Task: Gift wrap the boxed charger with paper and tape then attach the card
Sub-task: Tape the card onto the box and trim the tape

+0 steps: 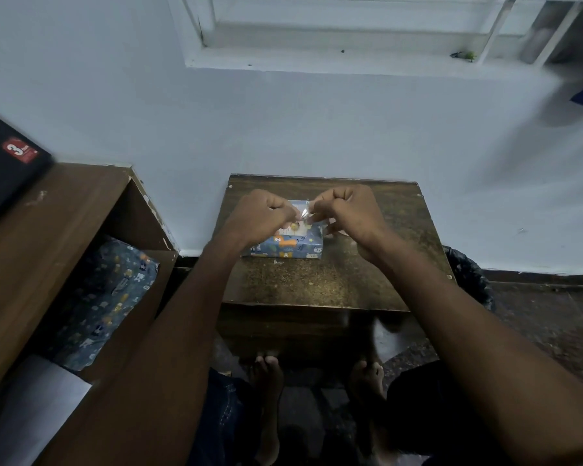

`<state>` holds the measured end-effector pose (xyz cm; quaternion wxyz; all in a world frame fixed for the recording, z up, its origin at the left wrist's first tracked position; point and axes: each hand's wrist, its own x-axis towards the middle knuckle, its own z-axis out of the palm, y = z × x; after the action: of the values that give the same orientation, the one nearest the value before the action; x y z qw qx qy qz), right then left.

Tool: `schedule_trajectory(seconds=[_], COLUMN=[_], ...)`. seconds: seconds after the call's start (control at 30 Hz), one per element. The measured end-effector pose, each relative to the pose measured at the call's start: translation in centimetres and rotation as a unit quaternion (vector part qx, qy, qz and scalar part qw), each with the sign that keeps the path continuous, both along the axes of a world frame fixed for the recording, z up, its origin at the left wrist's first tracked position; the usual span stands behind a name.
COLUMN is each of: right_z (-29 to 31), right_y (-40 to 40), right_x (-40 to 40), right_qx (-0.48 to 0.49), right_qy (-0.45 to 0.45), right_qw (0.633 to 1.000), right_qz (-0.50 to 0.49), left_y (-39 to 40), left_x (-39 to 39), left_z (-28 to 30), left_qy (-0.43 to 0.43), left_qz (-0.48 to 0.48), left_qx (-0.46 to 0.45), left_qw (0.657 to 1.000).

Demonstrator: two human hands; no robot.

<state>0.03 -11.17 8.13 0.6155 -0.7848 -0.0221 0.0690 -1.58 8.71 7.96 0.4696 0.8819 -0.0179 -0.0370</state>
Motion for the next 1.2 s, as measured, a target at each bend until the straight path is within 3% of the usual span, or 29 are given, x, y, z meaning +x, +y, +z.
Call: schedule_trajectory(seconds=[0.2,0.37,0.57,0.7,0.83,0.97,1.2], right_z=[0.2,0.1,0.0,-0.5,-1.2,-1.8,-2.0], right_y=[0.5,0.7,0.6,0.5,0.8,1.0,1.1], right_x=[-0.5,-0.5,-0.5,-0.4,-0.2,0.3,0.5], right_qx=[0.06,0.051,0.024,-0.051,-0.15,-0.193,-0.253], right_qy=[0.104,0.101,0.084,0.057,0.021,-0.002,-0.027], right_qw=[0.993,0.993,0.996,0.997,0.988,0.981,0.967], right_qz=[-0.008,-0.025,-0.033,-0.03,-0.035,-0.033,-0.032], left_y=[0.3,0.2,0.0,-0.2,-0.8,-1.5,-2.2], left_x=[-0.1,-0.2,0.0,-0.1,0.1,0.4,0.9], left_z=[0.1,0.4,-0.2,0.1,0.0,0.1,0.1], left_qy=[0.014,0.06,0.031,0.048,0.066,0.084,0.096], left_qz=[-0.028,-0.023,-0.024,-0.013,-0.001,0.018,0.05], left_qx=[-0.021,-0.042,0.009,0.031,0.134,0.206,0.243], left_qw=[0.999,0.997,0.999,0.998,0.989,0.975,0.964])
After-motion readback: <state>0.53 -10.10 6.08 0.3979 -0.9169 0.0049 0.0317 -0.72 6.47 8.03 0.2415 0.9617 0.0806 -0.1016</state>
